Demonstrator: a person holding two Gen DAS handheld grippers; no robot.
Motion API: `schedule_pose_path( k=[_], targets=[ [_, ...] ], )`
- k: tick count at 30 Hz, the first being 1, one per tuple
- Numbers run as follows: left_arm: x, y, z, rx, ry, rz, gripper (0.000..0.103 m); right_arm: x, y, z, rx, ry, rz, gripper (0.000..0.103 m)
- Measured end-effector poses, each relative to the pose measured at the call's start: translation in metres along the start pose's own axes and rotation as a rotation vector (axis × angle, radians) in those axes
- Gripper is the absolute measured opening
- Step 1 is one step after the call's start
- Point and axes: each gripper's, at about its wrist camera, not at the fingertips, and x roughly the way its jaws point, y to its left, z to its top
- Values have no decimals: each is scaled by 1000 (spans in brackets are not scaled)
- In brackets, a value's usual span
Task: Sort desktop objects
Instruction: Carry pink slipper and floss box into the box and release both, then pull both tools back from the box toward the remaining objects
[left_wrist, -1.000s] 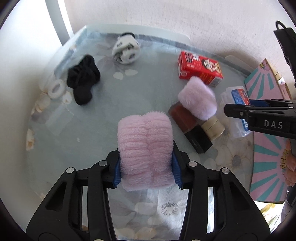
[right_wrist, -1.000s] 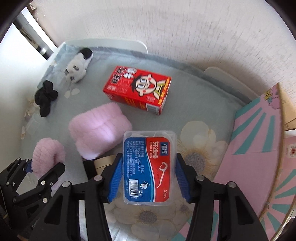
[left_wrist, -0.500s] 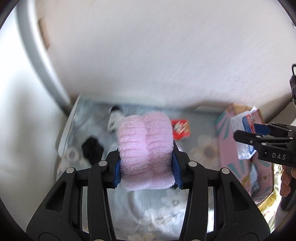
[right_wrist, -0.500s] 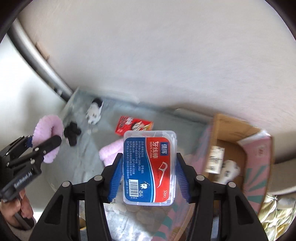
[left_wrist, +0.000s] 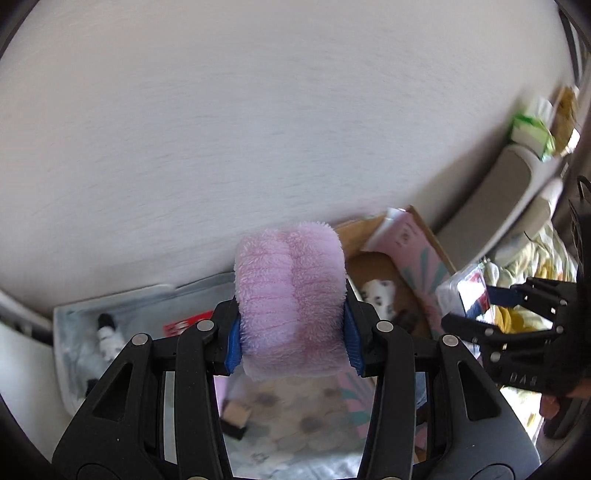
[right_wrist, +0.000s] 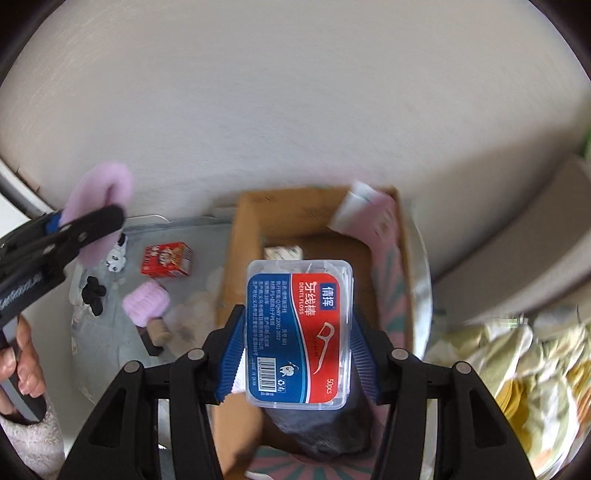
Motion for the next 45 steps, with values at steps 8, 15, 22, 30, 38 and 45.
schedule_pose_path(
  k=[8,15,22,30,38,45],
  targets=[
    [64,-62,8,107,110,-74,40,5,-35,-40,75,48,19,50],
    [96,-85,4,134,181,-93,40,25,-40,-58,78,86,52,50],
    [105,-89,5,169,199,-89,41,32,-46,-61,81,98,86,50],
    [98,-75,10,114,185,-111,103,43,-41,-59,64,123,113,52],
    [61,-42,18,60,91,-44,103,22,-40,-62,75,27,153,103],
    [33,-17,8,39,67,27,103,5,-39,-60,83,-24,115,103]
  ],
)
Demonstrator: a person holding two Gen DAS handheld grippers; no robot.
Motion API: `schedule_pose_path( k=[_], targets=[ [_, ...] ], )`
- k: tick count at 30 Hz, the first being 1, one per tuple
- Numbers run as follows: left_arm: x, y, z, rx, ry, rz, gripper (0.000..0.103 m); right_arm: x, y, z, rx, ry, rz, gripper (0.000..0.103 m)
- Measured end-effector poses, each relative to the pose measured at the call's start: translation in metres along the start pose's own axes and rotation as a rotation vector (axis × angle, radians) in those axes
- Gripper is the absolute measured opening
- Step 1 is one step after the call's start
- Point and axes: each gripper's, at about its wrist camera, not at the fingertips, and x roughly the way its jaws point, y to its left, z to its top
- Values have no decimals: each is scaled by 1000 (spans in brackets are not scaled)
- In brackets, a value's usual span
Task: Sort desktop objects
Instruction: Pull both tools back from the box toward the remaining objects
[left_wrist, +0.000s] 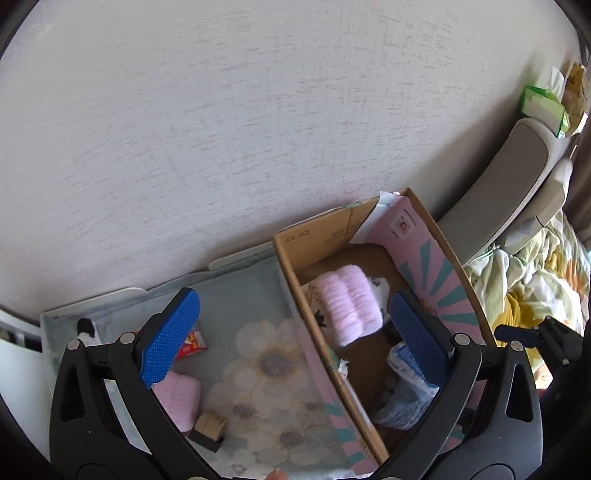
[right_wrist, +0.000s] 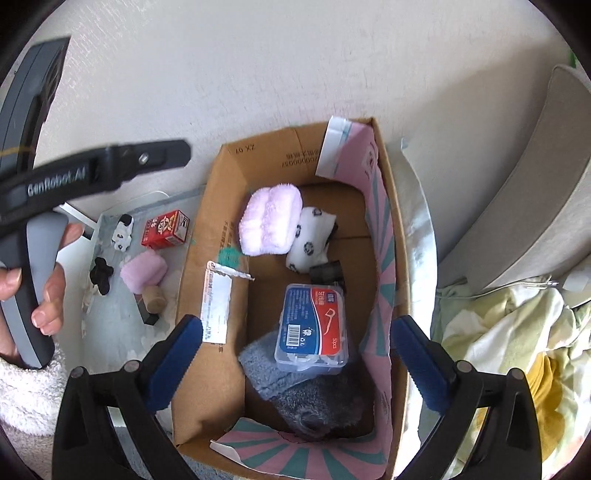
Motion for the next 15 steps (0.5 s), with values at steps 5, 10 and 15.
schedule_pose_path(
  k=[5,10,15],
  targets=[
    [-16,9,-9,-3,-16,12,103,-7,11,-3,-17,-12,-3,103],
    [-29,16,-21,-5,-38,31,103,-16,30,-1,-74,-33,-13,103],
    [-46,43,-36,-55,-56,40,103,-23,53,4,-132,-64,-29,103]
  ],
)
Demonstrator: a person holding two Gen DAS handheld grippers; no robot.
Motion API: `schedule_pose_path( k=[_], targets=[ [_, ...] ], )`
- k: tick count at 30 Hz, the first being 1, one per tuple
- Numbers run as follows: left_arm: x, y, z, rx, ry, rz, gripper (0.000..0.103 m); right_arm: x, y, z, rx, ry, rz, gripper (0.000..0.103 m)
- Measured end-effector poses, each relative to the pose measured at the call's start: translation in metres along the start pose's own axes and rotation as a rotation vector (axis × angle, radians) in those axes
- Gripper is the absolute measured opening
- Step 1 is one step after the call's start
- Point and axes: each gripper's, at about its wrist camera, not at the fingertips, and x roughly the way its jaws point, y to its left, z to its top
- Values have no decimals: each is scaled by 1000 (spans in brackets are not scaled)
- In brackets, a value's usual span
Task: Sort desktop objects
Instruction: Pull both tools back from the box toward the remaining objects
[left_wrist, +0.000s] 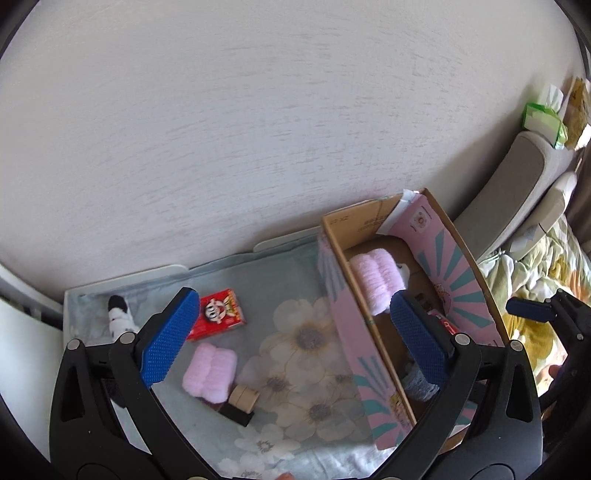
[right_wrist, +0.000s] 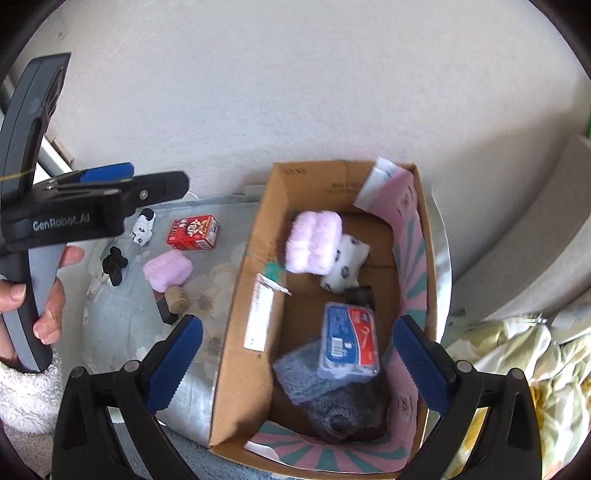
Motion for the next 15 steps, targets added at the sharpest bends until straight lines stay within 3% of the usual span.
schedule_pose_path(
  k=[5,10,15],
  targets=[
    [-20,37,-15,-60,-24,40,103,-4,20,12,-24,7,34,103],
    [-46,86,-35,-133,-50,126,103,-6,56,27,-103,-28,42,103],
    [-65,141,-64,-226,-54,196,103,2,93,38,-164,-33,105,103]
  ],
)
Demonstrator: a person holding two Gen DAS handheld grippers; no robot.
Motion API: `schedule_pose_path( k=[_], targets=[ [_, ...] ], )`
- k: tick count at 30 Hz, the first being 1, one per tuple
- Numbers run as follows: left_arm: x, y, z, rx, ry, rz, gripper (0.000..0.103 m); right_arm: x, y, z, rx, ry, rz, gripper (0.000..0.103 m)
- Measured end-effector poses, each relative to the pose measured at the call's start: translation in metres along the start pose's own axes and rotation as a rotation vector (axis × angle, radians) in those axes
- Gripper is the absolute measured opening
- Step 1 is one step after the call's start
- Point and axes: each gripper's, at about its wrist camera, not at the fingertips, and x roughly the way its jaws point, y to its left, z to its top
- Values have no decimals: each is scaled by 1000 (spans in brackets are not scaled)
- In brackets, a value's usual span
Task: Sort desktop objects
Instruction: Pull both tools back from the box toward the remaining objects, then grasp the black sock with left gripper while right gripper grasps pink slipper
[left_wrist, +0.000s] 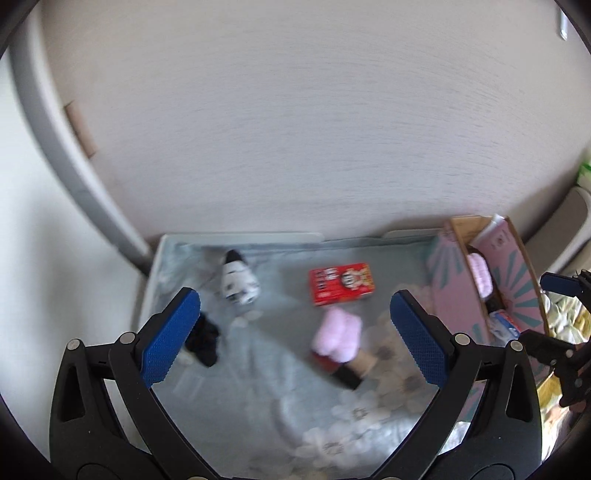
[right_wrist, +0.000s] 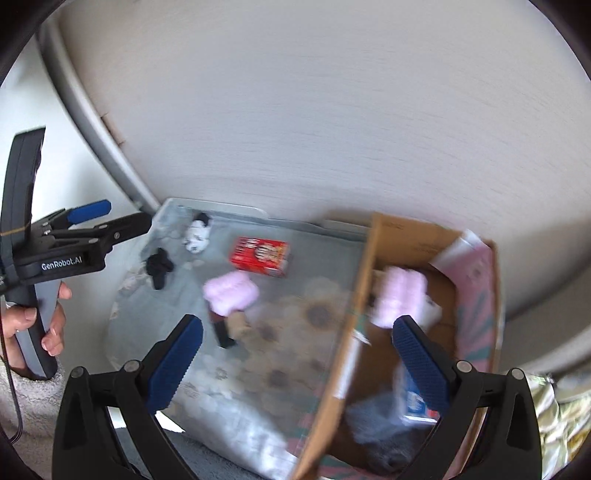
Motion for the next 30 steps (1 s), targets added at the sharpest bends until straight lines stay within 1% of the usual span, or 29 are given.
schedule_pose_path(
  k=[4,6,9,13,17,18,24,26,30],
  targets=[
    [1,41,-15,-54,22,46,103,15,25,8,-33,19,41,103],
    [2,58,-24,-73,31,57,103,25,38,10,-48,34,53,103],
    [10,79,-35,-93,49,59,103,42,55,12,-62,64,45,103],
    [29,96,-46,-78,82,62,103,66,74,11,-73,109,31,103],
    [53,104,-55,-47,108,45,102,98,84,9,-49,164,29,103],
    [61,106,-57,-39,116,39,102,105,85,9,17,147,-15,103],
    [118,111,-65,20,156,15,102,170,88,7,56,231,-55,103],
    [135,112,-67,40,171,7,102,188,88,6,79,245,-61,103],
    [159,114,-72,58,206,-6,99,204,85,5,124,250,-73,102]
  ],
)
